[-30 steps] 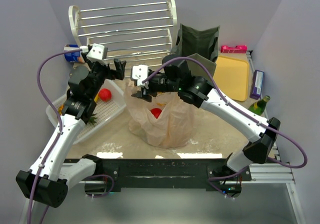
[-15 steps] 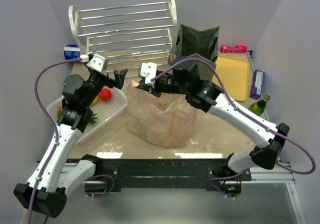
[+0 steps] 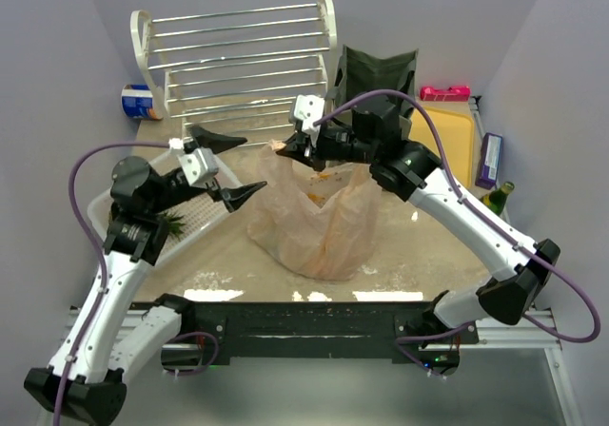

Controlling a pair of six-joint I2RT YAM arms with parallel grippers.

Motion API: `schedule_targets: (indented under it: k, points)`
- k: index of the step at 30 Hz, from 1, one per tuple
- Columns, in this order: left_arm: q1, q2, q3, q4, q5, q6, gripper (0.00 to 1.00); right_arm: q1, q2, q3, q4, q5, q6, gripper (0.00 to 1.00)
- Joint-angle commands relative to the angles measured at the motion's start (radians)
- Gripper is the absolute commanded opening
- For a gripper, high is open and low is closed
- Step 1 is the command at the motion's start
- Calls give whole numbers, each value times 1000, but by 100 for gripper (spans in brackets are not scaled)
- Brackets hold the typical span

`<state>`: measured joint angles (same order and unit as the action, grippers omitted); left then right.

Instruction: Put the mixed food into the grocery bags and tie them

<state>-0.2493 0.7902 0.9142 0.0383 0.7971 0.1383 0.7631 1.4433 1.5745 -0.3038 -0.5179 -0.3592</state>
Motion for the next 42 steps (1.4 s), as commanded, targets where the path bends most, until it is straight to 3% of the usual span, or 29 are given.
schedule_targets:
  k: [1, 14, 21, 23, 26, 29, 32, 33, 35, 36, 39, 42]
  points:
    - [5, 137, 78, -3, 211, -8, 100, -8, -43, -8, 12, -125, 17, 0]
    - [-39, 287, 0, 399, 292, -293, 100, -15, -29, -11, 17, -222, 31, 0]
    - [-111, 336, -46, 383, 284, -289, 100, -15, -43, -30, 75, -208, 69, 0]
    - [-116, 348, -76, 445, 286, -324, 98, -13, -46, -36, 88, -199, 77, 0]
    - [-117, 371, -92, 466, 294, -362, 85, -16, -49, -51, 110, -174, 95, 0]
    - [-116, 382, -98, 463, 295, -367, 64, -21, -49, -62, 134, -154, 121, 0]
    - [-116, 382, -98, 465, 283, -373, 35, -25, -55, -73, 149, -130, 135, 0]
    - [-116, 385, -100, 462, 272, -375, 16, -27, -60, -77, 152, -114, 147, 1]
    - [-116, 386, -95, 430, 251, -367, 2, -34, -81, -79, 141, -30, 178, 12]
    - [-114, 385, -94, 419, 234, -359, 0, -35, -95, -80, 122, 7, 189, 40]
    - [-114, 373, -97, 396, 196, -350, 0, -39, -176, -113, 88, 218, 224, 88]
    - [-114, 369, -95, 380, 186, -347, 0, -45, -259, -151, 30, 485, 233, 99]
